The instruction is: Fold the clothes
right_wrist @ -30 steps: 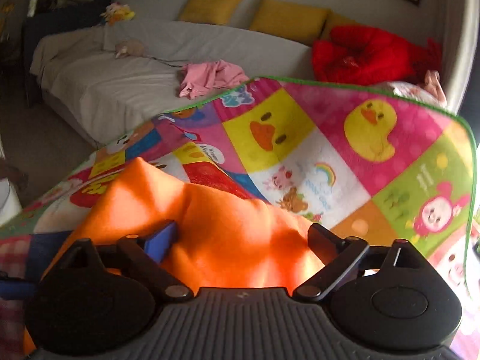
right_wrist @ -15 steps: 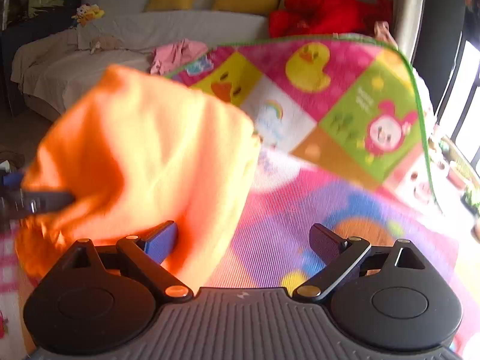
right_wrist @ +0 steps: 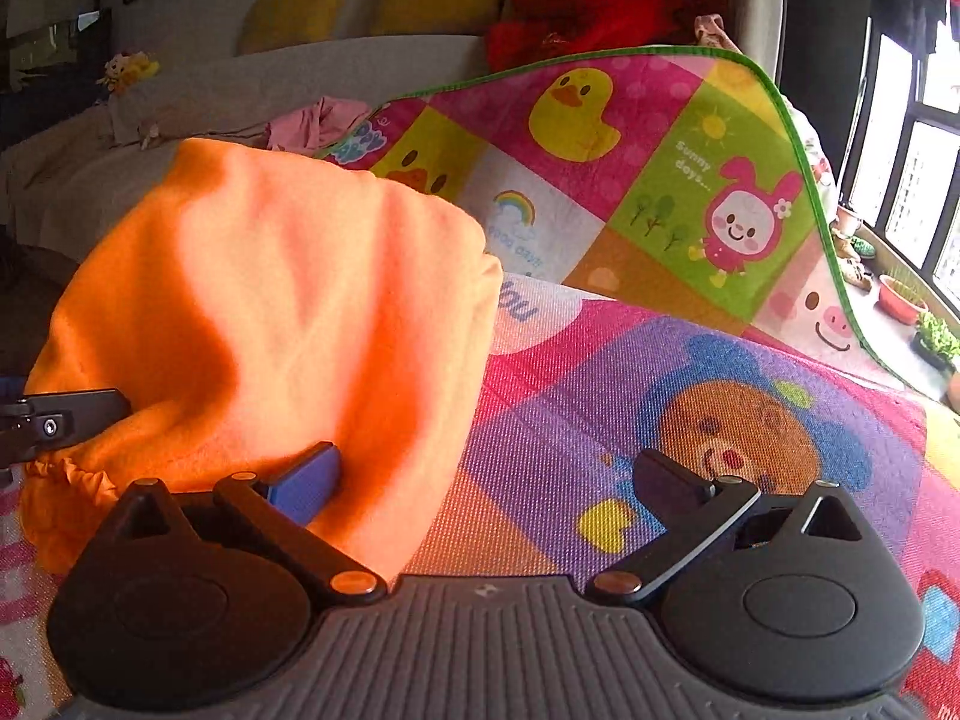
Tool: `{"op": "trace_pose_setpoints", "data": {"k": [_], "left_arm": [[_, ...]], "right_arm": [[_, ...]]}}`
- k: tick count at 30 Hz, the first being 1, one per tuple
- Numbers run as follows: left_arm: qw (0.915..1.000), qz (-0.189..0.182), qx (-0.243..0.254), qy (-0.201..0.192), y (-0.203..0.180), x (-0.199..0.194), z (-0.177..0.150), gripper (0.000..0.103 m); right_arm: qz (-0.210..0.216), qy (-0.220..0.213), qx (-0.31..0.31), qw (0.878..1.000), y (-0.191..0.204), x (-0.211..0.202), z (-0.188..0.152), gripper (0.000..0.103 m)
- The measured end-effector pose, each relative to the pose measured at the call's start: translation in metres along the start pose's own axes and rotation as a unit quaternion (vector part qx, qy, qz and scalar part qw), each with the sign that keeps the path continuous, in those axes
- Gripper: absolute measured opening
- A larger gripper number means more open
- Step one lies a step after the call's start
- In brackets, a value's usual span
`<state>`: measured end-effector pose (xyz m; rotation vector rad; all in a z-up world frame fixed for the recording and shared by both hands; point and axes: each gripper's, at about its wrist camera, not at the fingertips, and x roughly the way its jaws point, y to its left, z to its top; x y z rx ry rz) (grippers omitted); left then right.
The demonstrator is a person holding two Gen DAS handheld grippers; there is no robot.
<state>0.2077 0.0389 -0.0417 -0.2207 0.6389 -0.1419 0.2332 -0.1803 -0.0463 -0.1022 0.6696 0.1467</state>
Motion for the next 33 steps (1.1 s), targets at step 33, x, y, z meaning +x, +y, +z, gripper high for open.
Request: {"op": "trace_pose_setpoints", "data": {"k": [33], "left_arm": [[0.9922,-0.064,0.106,0.015,-0.057,0.073,0.083,0.090]], "right_arm": [[0.007,-0.032,-0.081,0.996,0.005,-0.010,-0.007,0.103]]}}
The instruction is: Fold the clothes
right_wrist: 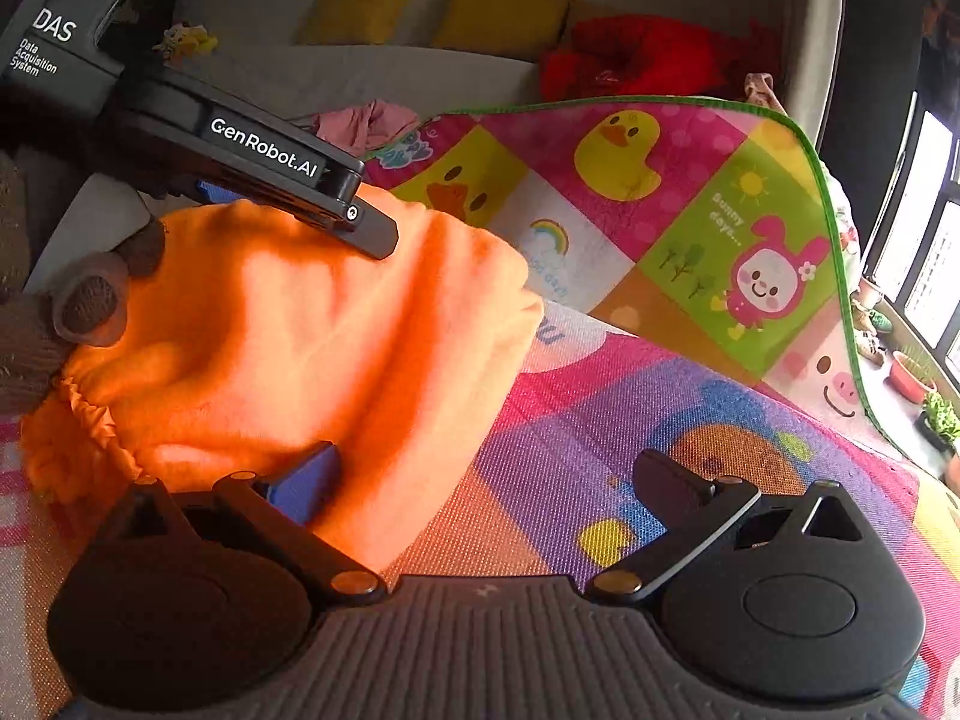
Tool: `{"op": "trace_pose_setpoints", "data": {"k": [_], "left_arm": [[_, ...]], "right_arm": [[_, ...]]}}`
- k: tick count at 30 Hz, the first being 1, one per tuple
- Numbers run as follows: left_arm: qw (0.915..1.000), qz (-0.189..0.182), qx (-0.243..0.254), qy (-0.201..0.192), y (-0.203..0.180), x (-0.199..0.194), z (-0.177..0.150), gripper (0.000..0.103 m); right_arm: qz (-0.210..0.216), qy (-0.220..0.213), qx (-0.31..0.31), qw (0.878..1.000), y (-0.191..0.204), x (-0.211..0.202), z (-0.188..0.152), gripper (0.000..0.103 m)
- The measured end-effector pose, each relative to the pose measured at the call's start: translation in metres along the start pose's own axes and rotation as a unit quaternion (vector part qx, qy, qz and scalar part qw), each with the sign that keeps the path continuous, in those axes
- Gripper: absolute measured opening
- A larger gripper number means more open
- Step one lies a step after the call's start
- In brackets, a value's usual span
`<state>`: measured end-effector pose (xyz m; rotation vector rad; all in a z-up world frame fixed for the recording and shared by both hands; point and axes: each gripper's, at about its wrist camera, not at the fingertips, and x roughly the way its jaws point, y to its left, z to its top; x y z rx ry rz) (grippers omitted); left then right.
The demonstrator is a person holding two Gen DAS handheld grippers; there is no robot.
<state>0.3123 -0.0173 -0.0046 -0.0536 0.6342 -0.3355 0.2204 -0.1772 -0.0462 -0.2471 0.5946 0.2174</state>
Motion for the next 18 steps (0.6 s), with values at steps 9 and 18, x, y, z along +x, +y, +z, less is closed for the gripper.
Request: {"op": "trace_pose_setpoints", "data": {"k": [9,18], "left_arm": [[0.9987,0.037,0.004,-0.034,-0.011,-0.064,-0.014,0.094],[0.9937,0.097,-0.028,-0.050,-0.024,-0.154,-0.113,0.103]], "right_arm": [[-0.002,-0.001,0.007,1.000,-0.003,0.000,-0.002,0.103],[0.025,-0.017,0.072,0.997,-0.019,-0.053,-0.022,0.103]]}}
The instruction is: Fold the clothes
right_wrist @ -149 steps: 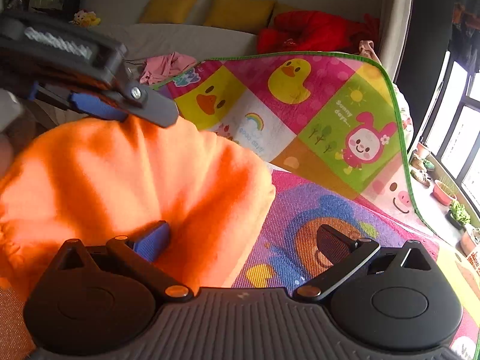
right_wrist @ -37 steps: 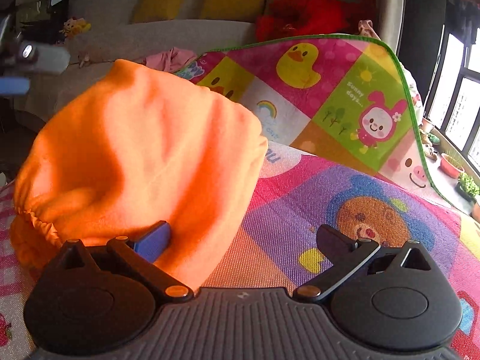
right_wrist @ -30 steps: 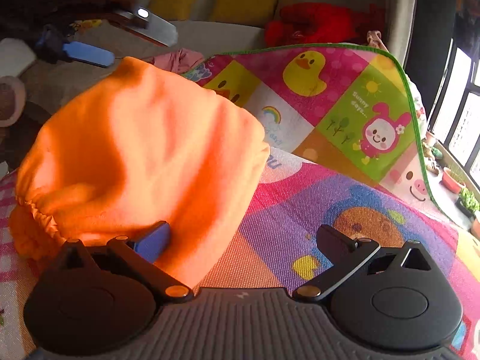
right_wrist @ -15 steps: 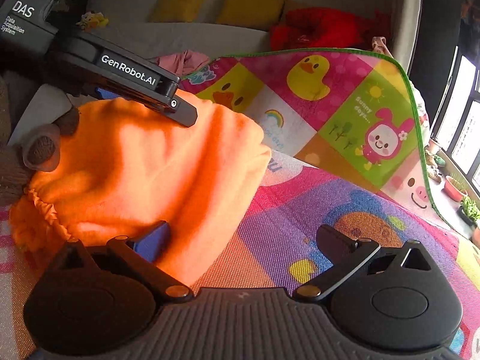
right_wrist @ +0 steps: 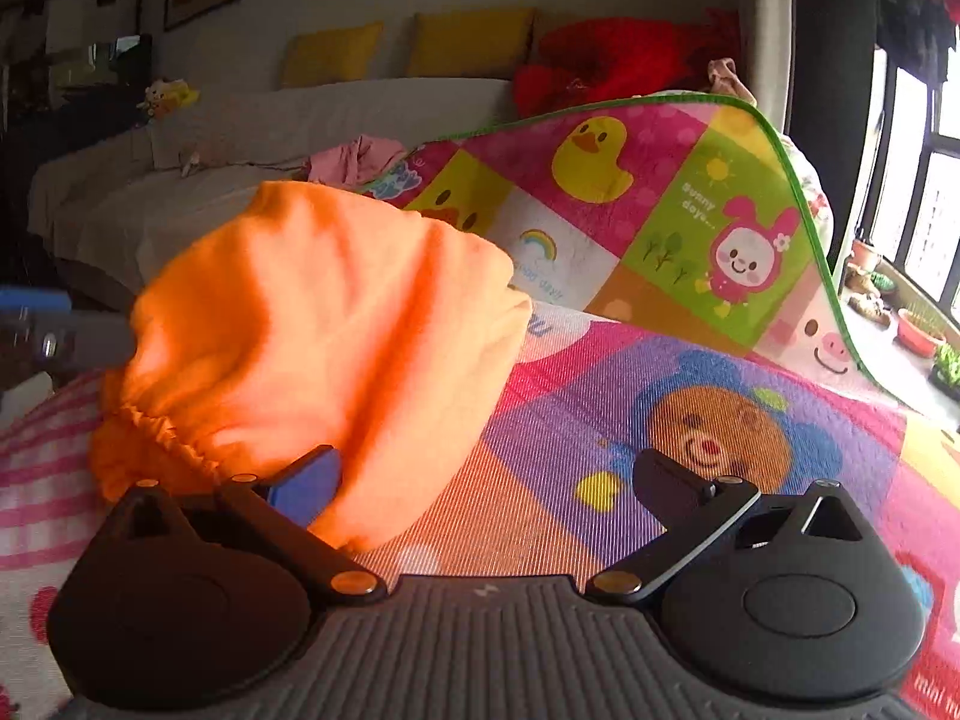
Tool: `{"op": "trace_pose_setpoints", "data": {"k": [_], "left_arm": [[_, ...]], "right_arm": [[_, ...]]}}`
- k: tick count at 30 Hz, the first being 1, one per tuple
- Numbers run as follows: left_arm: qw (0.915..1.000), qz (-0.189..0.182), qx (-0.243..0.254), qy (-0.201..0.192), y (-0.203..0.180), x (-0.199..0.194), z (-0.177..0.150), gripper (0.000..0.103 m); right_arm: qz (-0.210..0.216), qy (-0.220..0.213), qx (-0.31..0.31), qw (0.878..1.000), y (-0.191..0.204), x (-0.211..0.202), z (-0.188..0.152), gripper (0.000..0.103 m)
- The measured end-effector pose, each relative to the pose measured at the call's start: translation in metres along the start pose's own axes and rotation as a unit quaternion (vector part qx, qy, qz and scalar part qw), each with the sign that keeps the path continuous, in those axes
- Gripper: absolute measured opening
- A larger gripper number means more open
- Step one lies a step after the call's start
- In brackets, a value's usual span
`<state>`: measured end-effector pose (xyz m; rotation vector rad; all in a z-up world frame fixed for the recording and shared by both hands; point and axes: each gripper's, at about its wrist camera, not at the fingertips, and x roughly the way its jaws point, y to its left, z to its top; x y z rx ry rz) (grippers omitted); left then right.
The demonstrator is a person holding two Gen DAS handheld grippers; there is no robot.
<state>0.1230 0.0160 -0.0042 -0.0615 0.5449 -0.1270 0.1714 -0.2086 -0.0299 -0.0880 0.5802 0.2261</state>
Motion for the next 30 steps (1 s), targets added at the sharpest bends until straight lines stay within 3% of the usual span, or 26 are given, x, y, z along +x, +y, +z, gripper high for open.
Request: {"op": "trace_pose_setpoints", "data": {"k": [5,10,20,30], "left_arm": [[0.9995,0.020,-0.005,0.024,-0.014,-0.028,-0.042,0.103],[0.9972,0.034,-0.002,0.066,-0.021,-0.025,-0.062,0.103],[0.9946,0.055,0.015,0.086,-0.028,-0.018,-0.067,0.103],[0.9958,0.053,-0.003,0.074,-0.023,-0.020,-0.066,0.103]], "right_arm": [[0.011,0.032,0.026,0.999,-0.005,-0.035,-0.030,0.103],[-0.003,0.061,0.034,0.998,-0.006,-0.050,-0.059,0.103],[-0.013,0.068,0.024,0.997,-0.003,-0.047,-0.062,0.103],[-0.013,0.065,0.028,0.997,-0.002,-0.047,-0.062,0.103]]}}
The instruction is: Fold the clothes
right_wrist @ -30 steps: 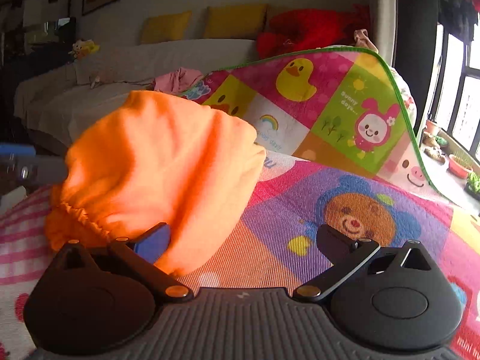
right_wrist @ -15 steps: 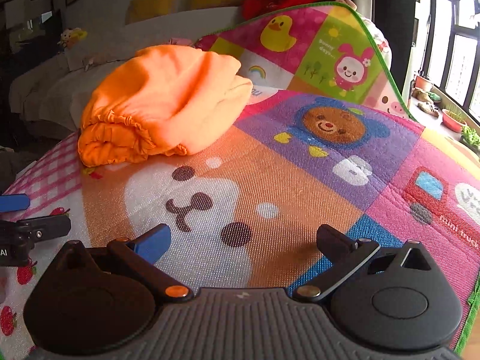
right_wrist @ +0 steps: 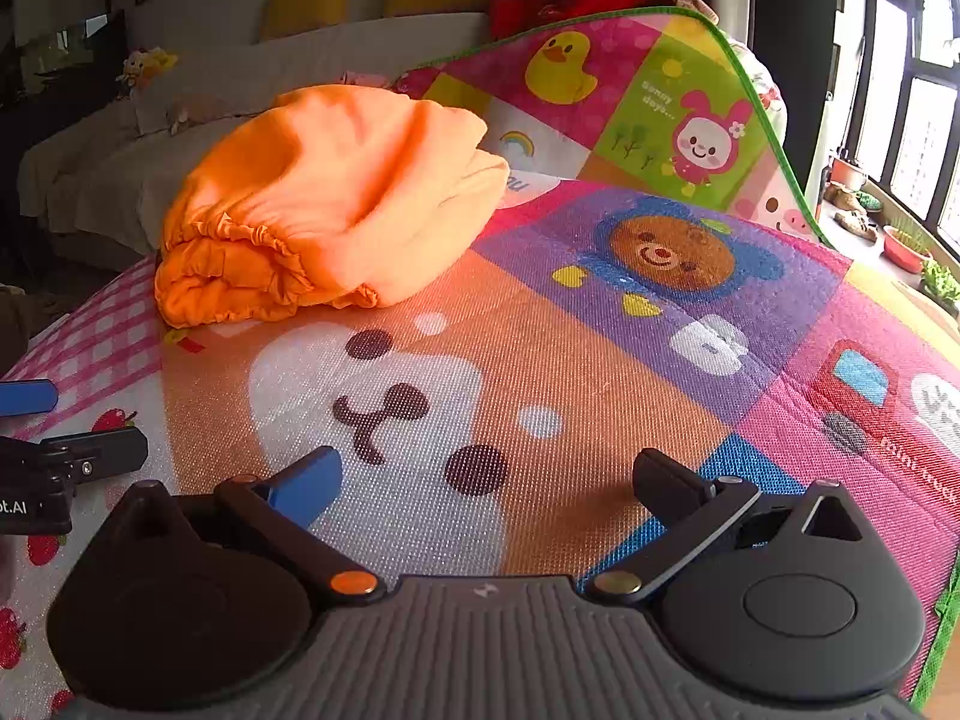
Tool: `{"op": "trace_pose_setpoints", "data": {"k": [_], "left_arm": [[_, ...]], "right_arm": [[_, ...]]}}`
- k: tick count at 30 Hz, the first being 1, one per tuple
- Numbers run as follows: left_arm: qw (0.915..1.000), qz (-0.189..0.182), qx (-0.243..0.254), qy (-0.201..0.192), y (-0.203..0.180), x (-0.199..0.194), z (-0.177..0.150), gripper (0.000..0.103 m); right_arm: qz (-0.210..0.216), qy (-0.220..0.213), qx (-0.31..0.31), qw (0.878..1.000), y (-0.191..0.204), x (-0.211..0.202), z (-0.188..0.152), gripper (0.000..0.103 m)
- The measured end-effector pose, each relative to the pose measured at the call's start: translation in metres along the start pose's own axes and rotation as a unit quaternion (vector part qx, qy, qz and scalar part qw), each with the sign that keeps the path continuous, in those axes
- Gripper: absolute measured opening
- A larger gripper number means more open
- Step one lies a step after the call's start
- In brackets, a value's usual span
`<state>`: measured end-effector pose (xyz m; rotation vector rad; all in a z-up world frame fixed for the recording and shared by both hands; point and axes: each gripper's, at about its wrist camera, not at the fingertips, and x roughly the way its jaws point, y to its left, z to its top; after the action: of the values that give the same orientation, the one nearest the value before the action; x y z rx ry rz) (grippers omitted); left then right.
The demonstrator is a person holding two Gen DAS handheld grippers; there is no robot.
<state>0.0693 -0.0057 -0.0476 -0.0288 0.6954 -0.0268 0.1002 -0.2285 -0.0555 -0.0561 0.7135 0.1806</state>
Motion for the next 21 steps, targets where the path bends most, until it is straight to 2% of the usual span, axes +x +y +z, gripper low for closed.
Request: {"op": "trace_pose_setpoints", "data": {"k": [7,10,21], "left_arm": [[0.9997,0.003,-0.004,-0.024,0.000,-0.007,-0.002,0.103],[0.9993,0.004,-0.003,-0.036,0.000,-0.010,-0.003,0.103],[0.9993,0.003,-0.005,-0.037,0.000,-0.010,-0.003,0.103]], "right_arm": [[0.017,-0.031,0.033,0.999,-0.010,-0.008,-0.003,0.103],[0.015,-0.037,0.029,0.999,-0.007,-0.010,-0.003,0.103],[0.013,-0.042,0.019,0.999,-0.002,-0.011,-0.003,0.103]]}}
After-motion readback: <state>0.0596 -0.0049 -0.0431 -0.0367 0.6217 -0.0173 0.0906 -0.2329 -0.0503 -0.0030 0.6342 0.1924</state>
